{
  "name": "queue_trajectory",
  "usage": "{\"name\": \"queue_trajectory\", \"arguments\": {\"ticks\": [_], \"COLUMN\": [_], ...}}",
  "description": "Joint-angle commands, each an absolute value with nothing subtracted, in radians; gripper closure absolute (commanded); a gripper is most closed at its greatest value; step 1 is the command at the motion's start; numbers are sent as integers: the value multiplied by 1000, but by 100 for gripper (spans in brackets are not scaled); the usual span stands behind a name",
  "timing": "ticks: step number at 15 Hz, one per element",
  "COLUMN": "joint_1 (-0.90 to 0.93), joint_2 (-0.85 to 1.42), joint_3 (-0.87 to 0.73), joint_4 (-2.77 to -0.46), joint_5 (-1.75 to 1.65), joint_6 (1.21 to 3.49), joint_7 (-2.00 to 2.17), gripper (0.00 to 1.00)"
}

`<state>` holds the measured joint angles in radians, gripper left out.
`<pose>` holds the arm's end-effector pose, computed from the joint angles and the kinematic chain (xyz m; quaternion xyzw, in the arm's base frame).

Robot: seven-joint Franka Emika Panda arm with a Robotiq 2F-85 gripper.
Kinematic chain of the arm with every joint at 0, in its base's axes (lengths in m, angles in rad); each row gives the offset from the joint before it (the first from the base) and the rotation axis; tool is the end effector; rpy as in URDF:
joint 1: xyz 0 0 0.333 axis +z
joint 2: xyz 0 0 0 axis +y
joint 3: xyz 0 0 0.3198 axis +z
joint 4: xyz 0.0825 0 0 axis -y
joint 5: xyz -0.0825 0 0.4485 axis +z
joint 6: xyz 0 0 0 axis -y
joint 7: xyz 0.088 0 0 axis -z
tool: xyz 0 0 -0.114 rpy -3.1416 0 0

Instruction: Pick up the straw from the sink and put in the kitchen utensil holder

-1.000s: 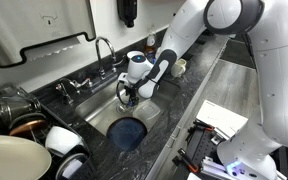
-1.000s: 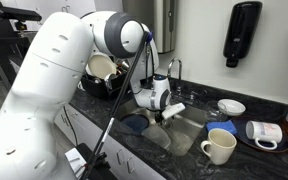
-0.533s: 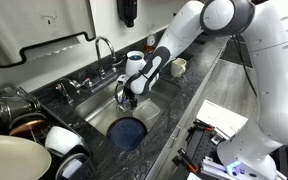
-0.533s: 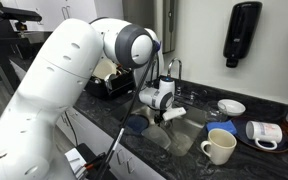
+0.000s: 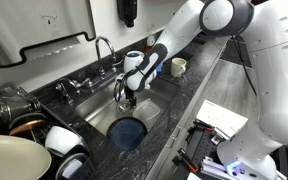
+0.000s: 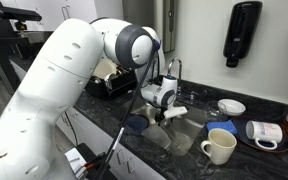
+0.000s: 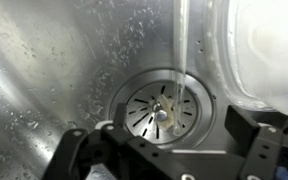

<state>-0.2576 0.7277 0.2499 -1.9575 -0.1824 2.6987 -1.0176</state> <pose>0.6417 0.0080 0.0524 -0.8492 -0.5260 -0.0399 0.0251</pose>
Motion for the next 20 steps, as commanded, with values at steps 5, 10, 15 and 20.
{"name": "queue_trajectory", "arguments": {"ticks": [5, 10, 15, 20], "joint_1": [-219, -176, -137, -120], "joint_2": [767, 780, 790, 791], "joint_3": [239, 195, 148, 130], "joint_4": [-1917, -1916, -1910, -1894], "joint_5": [-157, -177, -187, -194], "joint_6": [2665, 2672, 2686, 2679], "joint_7": [-1047, -1008, -965, -924], "gripper": [0, 0, 27, 62]}}
